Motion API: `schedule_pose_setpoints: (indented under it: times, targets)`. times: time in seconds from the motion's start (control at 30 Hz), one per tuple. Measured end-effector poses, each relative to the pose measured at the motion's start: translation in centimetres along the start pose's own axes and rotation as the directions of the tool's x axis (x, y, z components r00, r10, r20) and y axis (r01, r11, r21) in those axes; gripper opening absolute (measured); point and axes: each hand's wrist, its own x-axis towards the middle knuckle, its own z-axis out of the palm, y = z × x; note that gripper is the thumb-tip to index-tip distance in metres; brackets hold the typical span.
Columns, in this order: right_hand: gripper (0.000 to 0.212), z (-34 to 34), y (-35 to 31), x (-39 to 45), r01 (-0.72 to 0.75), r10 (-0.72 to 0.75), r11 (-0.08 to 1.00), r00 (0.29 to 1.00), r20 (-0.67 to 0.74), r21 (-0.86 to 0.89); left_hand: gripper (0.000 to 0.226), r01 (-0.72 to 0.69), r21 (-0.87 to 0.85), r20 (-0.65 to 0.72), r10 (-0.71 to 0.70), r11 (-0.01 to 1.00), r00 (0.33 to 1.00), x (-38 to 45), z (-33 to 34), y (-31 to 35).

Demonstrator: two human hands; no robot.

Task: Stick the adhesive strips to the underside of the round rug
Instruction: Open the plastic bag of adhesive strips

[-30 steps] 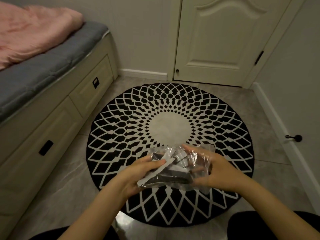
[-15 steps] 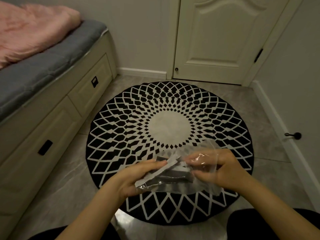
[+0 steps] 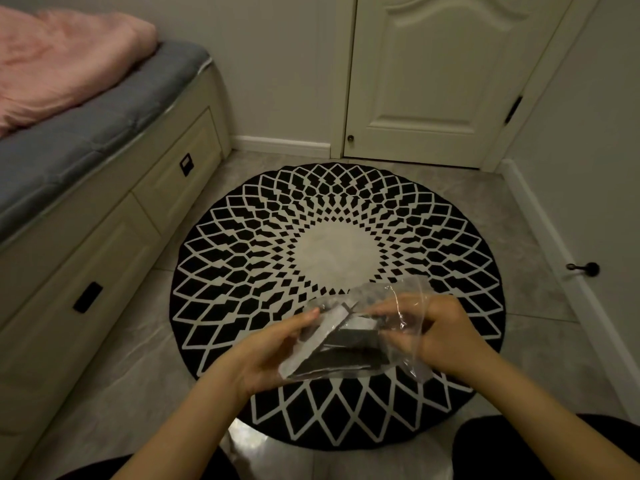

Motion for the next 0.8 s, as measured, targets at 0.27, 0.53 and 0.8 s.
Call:
schedule_pose_setpoints:
  times: [0.27, 0.53, 0.8]
  targets:
    - [0.036, -0.5, 0.1, -0.1, -0.112, 0.112, 0.994, 0.993, -0.043, 0.01, 0.078, -0.068, 0.037, 0.166, 0.061, 0.997, 0.984, 0.1, -0.2, -0.1]
    - [0.022, -0.8, 0.2, 0.0, -0.063, 0.061, 0.998, 0.993, -0.105, -0.013, 0.067, -0.141, 0.004, 0.164, 0.138, 0.99, 0.977, 0.5, -0.2, -0.1]
    - [0.029, -1.2, -0.3, 0.2, 0.14, -0.147, 0.987, 0.986, -0.078, -0.084, 0.048, -0.105, 0.044, 0.03, 0.104, 0.994, 0.994, 0.9, -0.1, -0.6]
